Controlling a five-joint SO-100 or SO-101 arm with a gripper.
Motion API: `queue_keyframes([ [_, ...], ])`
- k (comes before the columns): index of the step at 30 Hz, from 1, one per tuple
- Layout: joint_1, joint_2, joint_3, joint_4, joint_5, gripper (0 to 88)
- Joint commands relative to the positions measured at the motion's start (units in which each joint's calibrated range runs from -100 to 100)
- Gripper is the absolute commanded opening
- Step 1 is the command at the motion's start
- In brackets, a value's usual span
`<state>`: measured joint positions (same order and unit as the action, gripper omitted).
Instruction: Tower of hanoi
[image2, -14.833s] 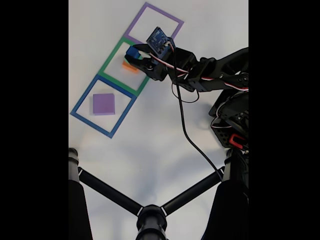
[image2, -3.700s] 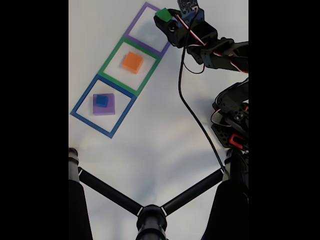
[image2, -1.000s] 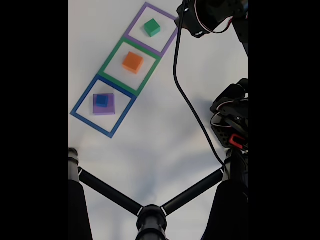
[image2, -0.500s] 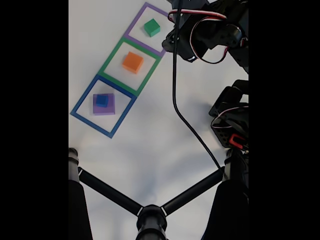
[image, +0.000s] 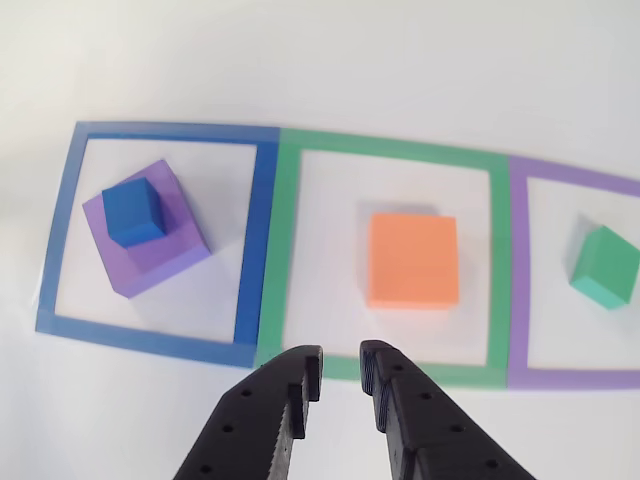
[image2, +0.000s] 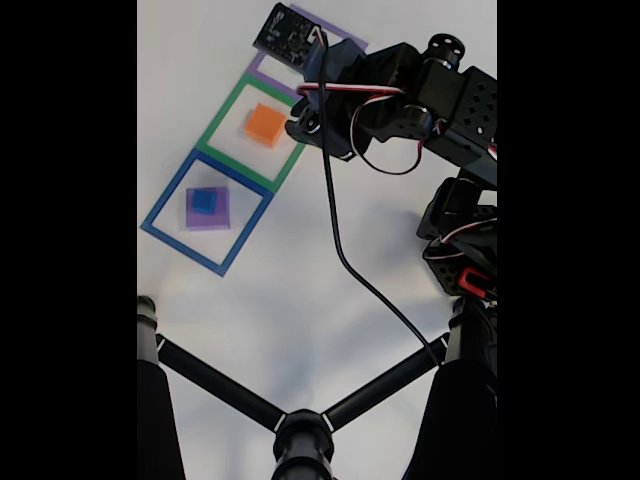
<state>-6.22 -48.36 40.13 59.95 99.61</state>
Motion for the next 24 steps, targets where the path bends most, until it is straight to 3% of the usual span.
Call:
queue_keyframes([
  [1,-2.1,-1.6,7.6,-15.4,0.4,2.3],
  [9,-7.5,-1.3,13.5,-25.6,0.4,7.9],
  [14,-9.4,0.7,25.7,-47.9,0.4,24.1],
  [24,-12.0,14.8,29.0,-67.4,0.4,25.5],
])
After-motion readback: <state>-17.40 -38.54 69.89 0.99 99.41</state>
